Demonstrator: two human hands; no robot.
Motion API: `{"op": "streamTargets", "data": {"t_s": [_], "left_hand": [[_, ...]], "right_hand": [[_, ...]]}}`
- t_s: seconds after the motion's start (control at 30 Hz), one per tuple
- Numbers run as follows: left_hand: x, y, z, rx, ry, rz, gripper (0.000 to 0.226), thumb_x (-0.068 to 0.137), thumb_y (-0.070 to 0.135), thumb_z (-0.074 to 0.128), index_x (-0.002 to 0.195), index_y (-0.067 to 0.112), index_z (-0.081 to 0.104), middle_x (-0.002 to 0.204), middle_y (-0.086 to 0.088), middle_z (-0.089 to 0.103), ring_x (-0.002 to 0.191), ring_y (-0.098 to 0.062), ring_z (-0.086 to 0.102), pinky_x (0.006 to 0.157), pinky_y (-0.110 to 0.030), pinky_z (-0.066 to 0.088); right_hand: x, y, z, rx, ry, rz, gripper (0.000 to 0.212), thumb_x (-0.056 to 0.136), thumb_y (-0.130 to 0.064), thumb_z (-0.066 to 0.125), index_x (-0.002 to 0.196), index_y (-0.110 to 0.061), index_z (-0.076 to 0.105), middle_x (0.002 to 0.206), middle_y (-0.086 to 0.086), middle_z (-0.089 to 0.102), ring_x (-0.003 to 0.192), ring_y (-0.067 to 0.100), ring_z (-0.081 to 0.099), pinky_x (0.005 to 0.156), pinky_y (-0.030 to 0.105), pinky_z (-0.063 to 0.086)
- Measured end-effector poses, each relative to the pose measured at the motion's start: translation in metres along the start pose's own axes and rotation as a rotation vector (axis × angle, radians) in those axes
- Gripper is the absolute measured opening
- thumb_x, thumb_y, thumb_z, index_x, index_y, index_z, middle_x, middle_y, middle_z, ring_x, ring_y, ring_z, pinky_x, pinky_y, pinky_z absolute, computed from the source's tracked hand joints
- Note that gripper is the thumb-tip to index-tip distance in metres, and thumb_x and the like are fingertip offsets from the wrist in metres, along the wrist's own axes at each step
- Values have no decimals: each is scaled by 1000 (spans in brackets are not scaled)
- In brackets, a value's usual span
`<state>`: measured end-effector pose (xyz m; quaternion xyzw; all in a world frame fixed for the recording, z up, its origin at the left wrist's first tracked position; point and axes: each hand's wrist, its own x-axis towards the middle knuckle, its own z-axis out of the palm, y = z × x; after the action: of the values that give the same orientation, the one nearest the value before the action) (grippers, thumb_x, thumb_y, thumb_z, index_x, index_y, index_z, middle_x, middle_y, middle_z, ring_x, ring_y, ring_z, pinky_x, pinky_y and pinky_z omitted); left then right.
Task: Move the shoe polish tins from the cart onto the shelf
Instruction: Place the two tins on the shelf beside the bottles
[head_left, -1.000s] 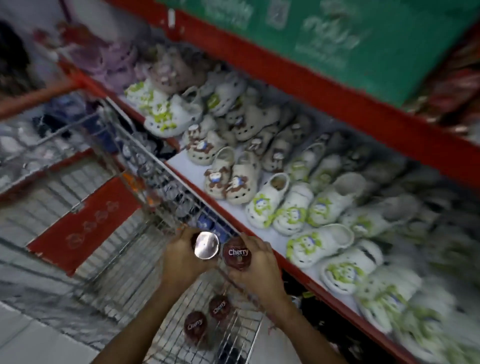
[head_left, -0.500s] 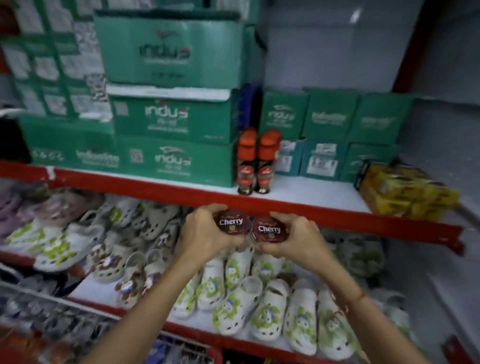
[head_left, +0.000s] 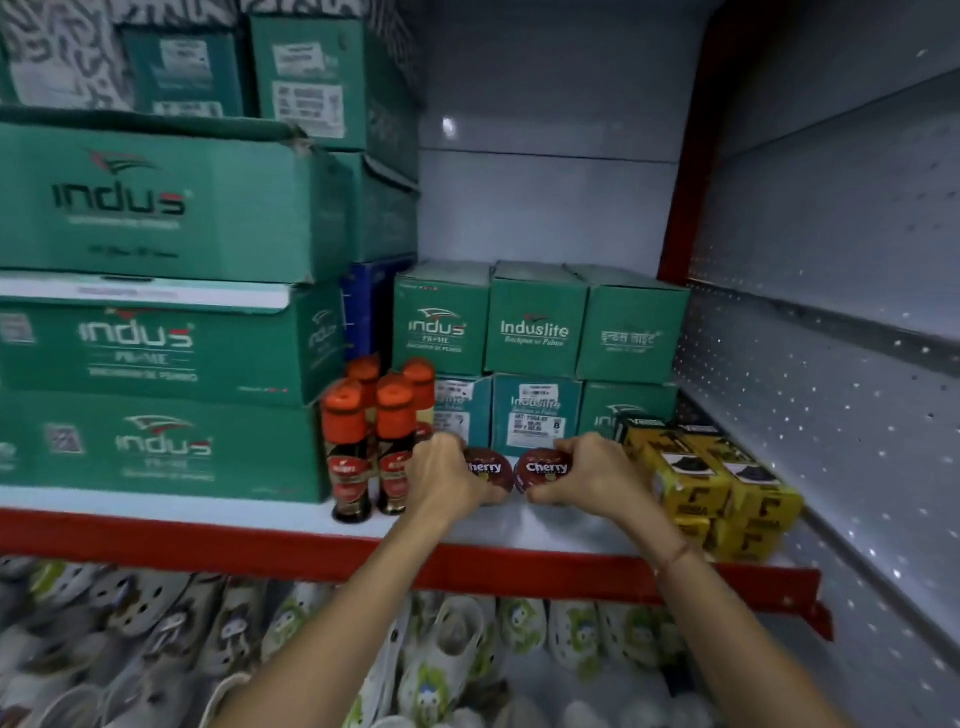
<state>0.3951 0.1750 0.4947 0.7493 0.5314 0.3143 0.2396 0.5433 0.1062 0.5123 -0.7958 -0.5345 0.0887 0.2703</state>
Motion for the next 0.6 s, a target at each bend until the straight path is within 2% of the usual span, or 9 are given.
{"op": "streamTargets", "data": {"t_s": [0.07,0.17,0.27,0.33,0.4,0.43,0.5,0.6], "left_hand": [[14,-1,9,27,-32,-34,54,44,36,90,83,7,68,85,-8,72,74,-24,66,54,-27,43],[28,-5,18,55,-86,-63,67,43,36,90,96,6,64,96,-7,69,87,-26,65,64,-29,48],[33,-11,23,46,-134,-66,61,47,36,89,95,6,66,97,-7,72,87,-24,66,65,-28,49],[31,-12,24,28,-144,-57,63,49,36,88,99,7,66,101,-7,72,92,-24,67,75,-31,55],[23,-13,23,10,-135,-23,64,52,36,87,104,7,64,105,-8,72,96,-25,66,80,-33,55],[16,-13,20,-2,-119,7,65,54,36,85,108,8,62,108,-10,71,99,-26,65,80,-33,54],[-4,-13,12,-51,-57,82,70,61,32,83,120,8,56,120,-13,65,110,-29,60,87,-35,51],[-48,-21,-6,-158,67,254,56,70,24,76,121,12,56,121,-9,61,112,-24,57,90,-30,46]], "right_hand": [[17,10,9,-23,-42,16,49,51,-37,82,89,-8,71,80,6,75,71,20,71,64,44,61],[32,24,18,-25,-92,24,49,52,-38,80,91,-10,70,84,4,75,76,18,71,66,38,60],[34,26,19,-27,-106,35,52,55,-36,79,98,-8,69,91,5,76,81,18,70,70,38,59],[29,24,19,-13,-102,42,56,58,-33,80,106,-9,65,93,6,74,81,20,69,72,39,60],[19,20,20,43,-75,54,64,64,-29,81,121,-12,57,90,4,72,71,17,65,60,34,58],[13,18,22,88,-36,49,70,68,-28,81,129,-11,51,91,5,71,66,16,62,53,30,53],[-6,10,24,143,106,-11,70,72,-27,78,134,-11,48,98,9,72,67,18,62,54,29,49],[-43,-10,34,204,365,-170,44,76,-21,72,119,-14,63,107,9,69,89,25,65,77,36,54]]}}
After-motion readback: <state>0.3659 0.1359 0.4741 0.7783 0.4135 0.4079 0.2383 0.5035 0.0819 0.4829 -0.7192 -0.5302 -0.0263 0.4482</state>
